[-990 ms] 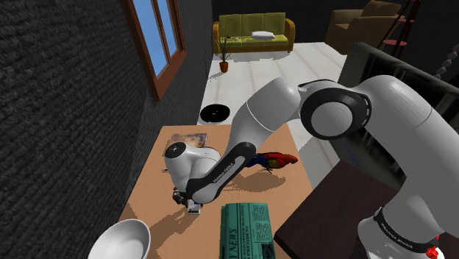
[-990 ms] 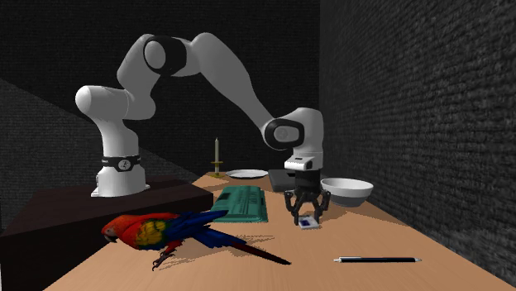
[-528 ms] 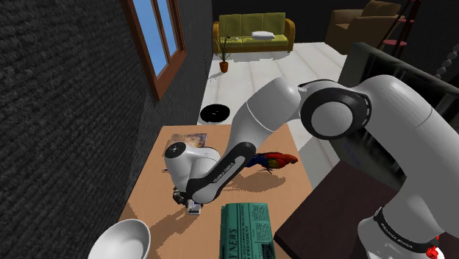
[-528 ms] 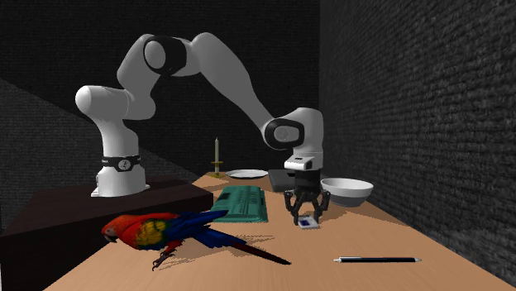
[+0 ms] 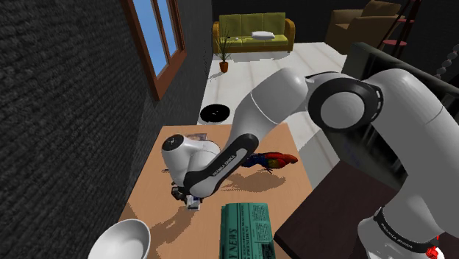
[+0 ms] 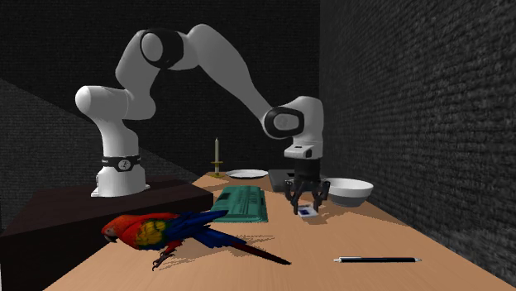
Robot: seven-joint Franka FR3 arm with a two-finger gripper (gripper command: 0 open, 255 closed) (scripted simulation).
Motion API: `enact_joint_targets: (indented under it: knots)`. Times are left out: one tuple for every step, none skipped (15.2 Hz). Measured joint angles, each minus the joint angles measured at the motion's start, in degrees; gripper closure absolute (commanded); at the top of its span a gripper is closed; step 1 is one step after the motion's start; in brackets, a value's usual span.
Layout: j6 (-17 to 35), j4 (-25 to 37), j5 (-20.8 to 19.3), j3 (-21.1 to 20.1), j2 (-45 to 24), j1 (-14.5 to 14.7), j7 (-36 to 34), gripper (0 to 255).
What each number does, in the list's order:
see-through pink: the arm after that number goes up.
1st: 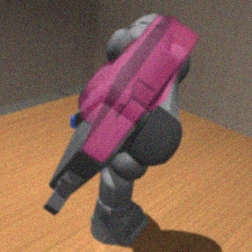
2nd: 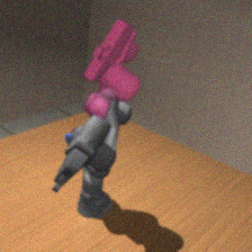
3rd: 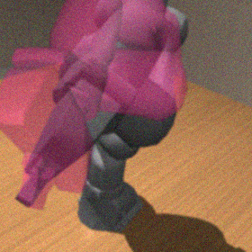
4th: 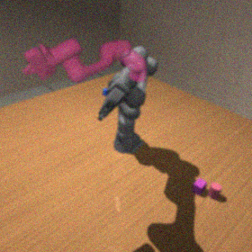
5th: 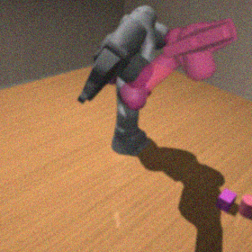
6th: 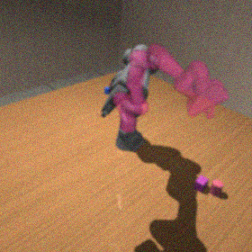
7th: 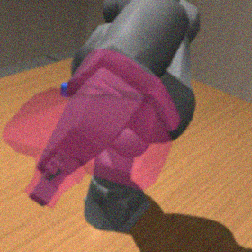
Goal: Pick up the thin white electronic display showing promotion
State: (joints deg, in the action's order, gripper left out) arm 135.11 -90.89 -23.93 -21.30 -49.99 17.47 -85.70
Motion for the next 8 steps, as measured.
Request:
enact_joint_targets:
  knots:
    - [-0.36, -0.22, 0.17, -0.19, 0.58, -0.14, 0.07, 255]
    - [-0.74, -0.41, 0.35, -0.37, 1.14, -0.37, 0.27, 255]
    - [-1.25, -0.48, 0.55, -0.58, 1.71, -0.41, 0.26, 255]
    - [-1.77, -0.58, 0.76, -0.82, 2.33, -0.47, 0.31, 255]
    - [-2.06, -0.98, 0.93, -1.03, 3.02, -0.63, 0.34, 255]
    - [-2.36, -1.34, 1.12, -1.22, 3.68, -0.89, 0.5, 255]
    - [-2.82, -1.52, 1.34, -1.44, 4.31, -1.05, 0.6, 255]
    - [-3.1, -1.45, 1.44, -1.53, 4.53, -1.1, 0.68, 255]
